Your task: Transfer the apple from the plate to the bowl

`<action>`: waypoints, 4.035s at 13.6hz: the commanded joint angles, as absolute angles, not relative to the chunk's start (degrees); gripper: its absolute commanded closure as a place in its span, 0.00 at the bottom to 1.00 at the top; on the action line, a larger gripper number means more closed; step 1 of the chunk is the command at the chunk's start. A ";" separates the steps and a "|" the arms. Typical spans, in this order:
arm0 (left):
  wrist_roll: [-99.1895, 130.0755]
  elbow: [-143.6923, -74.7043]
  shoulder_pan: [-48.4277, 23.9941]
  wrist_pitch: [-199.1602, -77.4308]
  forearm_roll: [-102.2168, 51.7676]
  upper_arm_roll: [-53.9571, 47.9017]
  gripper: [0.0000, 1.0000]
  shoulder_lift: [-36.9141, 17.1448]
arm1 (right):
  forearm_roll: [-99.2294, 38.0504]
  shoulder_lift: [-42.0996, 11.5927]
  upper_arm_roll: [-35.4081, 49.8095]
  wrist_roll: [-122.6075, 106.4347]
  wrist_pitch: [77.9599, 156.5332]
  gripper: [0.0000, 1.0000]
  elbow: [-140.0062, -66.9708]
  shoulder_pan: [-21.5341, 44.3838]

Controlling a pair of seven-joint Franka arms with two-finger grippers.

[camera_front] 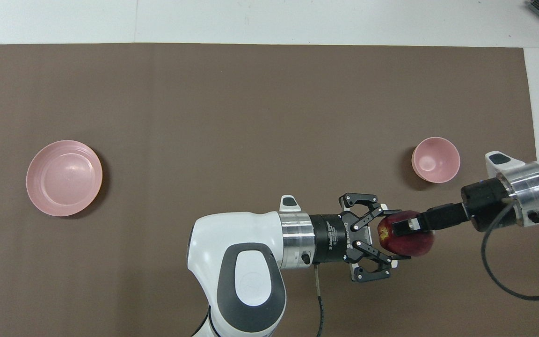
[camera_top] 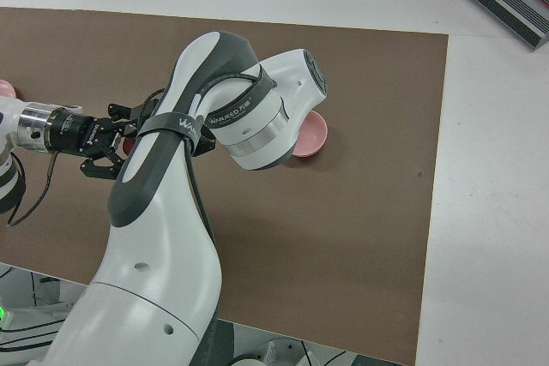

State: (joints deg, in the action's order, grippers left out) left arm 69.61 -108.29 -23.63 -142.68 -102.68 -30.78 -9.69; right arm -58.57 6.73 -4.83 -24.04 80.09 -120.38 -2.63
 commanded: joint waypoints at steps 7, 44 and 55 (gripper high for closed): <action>70.75 -109.24 -18.02 -142.91 -102.66 -30.76 0.00 -10.02 | -57.39 7.47 -4.48 -22.41 77.61 0.83 -120.15 -2.81; 25.08 -112.07 -3.95 -106.97 -27.43 -3.35 0.00 -8.88 | 1.76 -15.64 -2.02 -43.67 119.00 1.00 -106.43 -0.17; 5.74 -104.87 -3.87 -106.79 -4.33 -1.41 0.00 -8.88 | 1.85 -17.84 -2.02 -43.59 121.46 1.00 -106.96 -0.79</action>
State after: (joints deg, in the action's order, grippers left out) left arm 9.96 -107.27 -3.94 -108.31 -8.40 -1.68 -9.09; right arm 0.69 -17.99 -2.37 -42.32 120.04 -106.48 -0.20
